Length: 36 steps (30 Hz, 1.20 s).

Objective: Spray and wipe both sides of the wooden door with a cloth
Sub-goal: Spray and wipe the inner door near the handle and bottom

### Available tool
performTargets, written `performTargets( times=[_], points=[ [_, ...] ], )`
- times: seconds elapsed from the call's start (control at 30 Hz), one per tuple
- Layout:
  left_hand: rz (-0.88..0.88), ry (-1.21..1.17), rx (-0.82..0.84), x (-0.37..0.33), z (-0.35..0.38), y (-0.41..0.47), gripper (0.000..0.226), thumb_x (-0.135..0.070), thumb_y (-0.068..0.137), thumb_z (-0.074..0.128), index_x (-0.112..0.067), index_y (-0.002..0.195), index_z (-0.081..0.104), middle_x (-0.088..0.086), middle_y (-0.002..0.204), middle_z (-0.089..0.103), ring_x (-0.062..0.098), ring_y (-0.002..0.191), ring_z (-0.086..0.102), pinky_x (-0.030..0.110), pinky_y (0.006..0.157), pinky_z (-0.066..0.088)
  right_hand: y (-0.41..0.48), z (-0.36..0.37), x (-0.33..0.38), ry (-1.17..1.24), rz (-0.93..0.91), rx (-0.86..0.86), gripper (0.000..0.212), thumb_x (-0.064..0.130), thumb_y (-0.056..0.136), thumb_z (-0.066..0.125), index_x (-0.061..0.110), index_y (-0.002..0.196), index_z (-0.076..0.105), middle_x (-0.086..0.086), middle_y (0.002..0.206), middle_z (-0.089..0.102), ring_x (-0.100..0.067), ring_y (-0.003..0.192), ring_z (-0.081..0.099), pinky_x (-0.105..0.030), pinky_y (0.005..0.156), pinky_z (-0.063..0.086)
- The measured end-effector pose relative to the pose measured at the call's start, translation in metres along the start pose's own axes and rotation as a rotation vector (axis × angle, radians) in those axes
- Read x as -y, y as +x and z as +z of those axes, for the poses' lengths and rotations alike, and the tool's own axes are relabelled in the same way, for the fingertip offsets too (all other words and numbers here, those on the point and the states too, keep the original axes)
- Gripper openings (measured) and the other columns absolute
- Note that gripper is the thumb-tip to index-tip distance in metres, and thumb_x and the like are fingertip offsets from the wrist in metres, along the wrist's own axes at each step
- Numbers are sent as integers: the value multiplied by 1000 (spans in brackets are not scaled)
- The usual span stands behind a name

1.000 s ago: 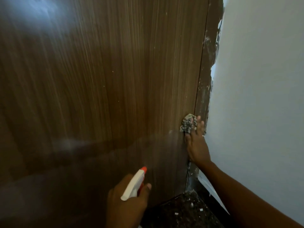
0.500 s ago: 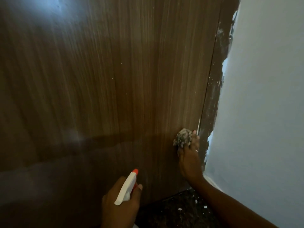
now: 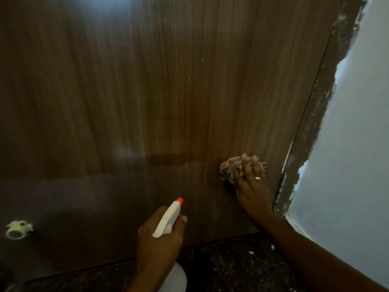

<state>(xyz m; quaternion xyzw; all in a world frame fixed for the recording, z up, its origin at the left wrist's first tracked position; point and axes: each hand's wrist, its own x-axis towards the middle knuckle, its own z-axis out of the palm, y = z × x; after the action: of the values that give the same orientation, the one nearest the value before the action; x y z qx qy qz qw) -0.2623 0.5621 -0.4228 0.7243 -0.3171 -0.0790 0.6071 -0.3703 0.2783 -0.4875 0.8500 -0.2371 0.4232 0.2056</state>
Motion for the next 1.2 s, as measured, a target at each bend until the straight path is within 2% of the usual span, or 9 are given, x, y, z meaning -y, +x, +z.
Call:
performTargets(
  times=[0.1,0.2,0.37,0.57,0.63,0.73,0.9,1.1,1.2],
  points=[
    [-21,-41,-4,6,-12,0,39,-11,78,75,-43,72,53,-13,63,63,-10,67,59,14,58,42,34,-3,49,75,66,-86,82,27,94,51,34,158,1,-5,166,-7,-43,149,-2,-64,117,14],
    [-17,-53,-14,6,-22,1,37,-11,79,75,-42,73,55,-15,66,65,-9,67,59,15,55,44,42,4,71,27,-273,-44,91,24,87,65,33,158,10,-6,167,0,-41,151,0,-61,120,5],
    [9,-16,-59,9,-38,1,38,-12,78,75,-43,75,53,-10,72,61,-7,68,60,7,54,44,13,3,21,-163,-654,71,83,12,82,52,30,157,23,-7,165,17,-37,152,13,-58,119,19],
    [-17,-5,-105,7,-59,-3,44,-9,79,75,-44,73,47,-15,62,57,-9,66,60,6,53,42,47,-17,63,-66,-135,19,91,19,86,57,31,159,4,-11,165,10,-43,150,6,-64,117,18],
    [-33,2,-122,3,-68,-4,46,-9,78,75,-43,71,46,-15,60,54,-2,60,57,6,53,40,66,-16,99,-2,-131,-21,90,17,86,61,31,159,10,-9,166,6,-42,151,0,-64,118,10],
    [-33,-1,-158,1,-83,-6,48,-7,77,75,-42,68,44,-15,63,48,-5,60,58,5,53,41,66,-8,124,-38,-473,1,79,15,82,56,27,155,29,-9,165,11,-40,151,9,-62,118,13],
    [-63,-19,-238,9,-108,-8,51,-4,75,77,-39,67,41,-17,65,45,1,59,46,13,57,34,50,-13,80,-251,-884,127,71,17,86,40,26,156,30,-6,165,19,-34,149,24,-55,116,23],
    [-55,-26,-253,15,-127,-1,34,-6,76,76,-27,78,48,-18,69,44,-3,64,42,12,57,31,70,-31,120,-157,-401,110,78,20,82,49,30,156,28,-7,165,17,-38,152,11,-60,119,14],
    [-22,31,-254,22,-136,3,29,-7,76,76,-22,88,55,-21,71,45,8,70,49,13,61,32,93,-31,170,-60,-446,60,70,24,87,47,28,155,29,-8,164,20,-39,151,14,-61,120,8]
  ],
)
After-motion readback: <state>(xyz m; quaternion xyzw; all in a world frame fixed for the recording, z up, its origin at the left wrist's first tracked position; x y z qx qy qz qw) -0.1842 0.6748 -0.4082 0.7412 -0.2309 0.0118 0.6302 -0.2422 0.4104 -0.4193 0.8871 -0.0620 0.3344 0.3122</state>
